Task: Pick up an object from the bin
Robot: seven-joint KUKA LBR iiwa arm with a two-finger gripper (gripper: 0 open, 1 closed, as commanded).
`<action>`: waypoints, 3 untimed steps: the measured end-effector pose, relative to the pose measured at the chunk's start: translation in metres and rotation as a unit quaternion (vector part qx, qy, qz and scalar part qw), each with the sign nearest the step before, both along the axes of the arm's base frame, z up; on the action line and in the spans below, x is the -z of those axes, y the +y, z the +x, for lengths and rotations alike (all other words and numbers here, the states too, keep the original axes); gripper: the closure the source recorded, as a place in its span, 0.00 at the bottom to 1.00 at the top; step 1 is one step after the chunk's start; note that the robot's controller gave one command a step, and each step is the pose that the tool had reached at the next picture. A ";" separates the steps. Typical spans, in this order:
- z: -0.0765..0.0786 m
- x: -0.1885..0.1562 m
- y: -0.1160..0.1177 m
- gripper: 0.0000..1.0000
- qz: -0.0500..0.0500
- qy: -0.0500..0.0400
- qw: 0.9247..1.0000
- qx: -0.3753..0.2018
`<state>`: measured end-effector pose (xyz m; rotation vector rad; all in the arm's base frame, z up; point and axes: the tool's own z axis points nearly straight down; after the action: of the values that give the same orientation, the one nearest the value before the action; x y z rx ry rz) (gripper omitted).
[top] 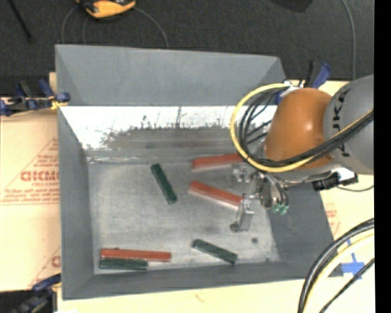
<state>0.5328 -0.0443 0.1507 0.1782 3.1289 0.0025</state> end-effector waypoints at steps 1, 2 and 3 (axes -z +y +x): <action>0.039 -0.007 0.015 0.00 0.000 0.004 0.996 0.092; 0.046 0.012 0.007 0.00 0.001 0.002 0.991 0.134; 0.049 0.081 0.000 0.00 -0.001 0.002 0.989 0.145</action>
Offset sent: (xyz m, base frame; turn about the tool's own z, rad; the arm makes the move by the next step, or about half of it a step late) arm 0.0460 0.0031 -0.0211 0.2932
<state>0.5820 -0.0441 0.0698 0.6319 3.0734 -0.0035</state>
